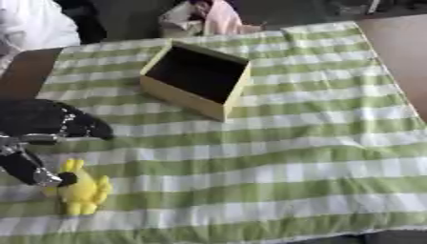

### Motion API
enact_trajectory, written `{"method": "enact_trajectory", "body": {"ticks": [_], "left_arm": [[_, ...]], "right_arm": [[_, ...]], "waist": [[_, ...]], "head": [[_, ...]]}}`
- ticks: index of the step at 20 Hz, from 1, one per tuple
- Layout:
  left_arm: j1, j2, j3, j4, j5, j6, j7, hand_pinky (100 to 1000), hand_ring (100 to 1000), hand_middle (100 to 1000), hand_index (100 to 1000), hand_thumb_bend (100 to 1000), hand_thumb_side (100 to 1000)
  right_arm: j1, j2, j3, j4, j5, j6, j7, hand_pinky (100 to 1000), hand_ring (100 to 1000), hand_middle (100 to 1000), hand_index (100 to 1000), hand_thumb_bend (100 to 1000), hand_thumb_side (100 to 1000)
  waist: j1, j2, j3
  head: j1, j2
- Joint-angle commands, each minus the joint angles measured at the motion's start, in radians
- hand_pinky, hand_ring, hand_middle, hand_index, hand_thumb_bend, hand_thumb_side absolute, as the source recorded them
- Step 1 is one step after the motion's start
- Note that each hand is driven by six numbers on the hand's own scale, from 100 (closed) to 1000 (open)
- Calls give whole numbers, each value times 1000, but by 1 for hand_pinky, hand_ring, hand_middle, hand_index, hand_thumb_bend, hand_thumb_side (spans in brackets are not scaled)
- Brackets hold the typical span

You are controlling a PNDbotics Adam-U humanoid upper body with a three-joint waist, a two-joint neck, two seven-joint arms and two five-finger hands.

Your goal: Pick up objects on the table and place them in the box.

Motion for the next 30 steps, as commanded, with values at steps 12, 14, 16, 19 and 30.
{"method": "enact_trajectory", "body": {"ticks": [12,14,16,19,30], "left_arm": [[47,77,-12,-15,-46,-251,-255,757,859,901,991,325,395],[53,77,-14,-16,-64,-251,-247,760,860,905,993,338,400],[55,77,-12,-18,-91,-251,-235,766,863,908,990,402,347],[62,72,-8,-10,-149,-251,-199,766,864,909,991,405,338],[72,31,-17,70,-265,-251,-117,761,865,909,992,375,362]], "right_arm": [[-1,-19,-9,-21,-2,3,-4,658,732,717,780,100,644],[-1,-19,-9,-21,-3,2,-4,657,731,717,780,100,644],[-1,-18,-9,-21,-3,2,-5,657,731,717,780,100,644],[0,-18,-9,-21,-4,2,-4,656,731,716,780,100,644],[3,-10,-11,-21,-13,3,-2,654,731,716,780,100,646]], "waist": [[9,-20,5],[9,-20,4],[9,-20,3],[9,-19,2],[6,-13,-3]], "head": [[0,7],[0,7],[1,7],[2,7],[6,7]]}}
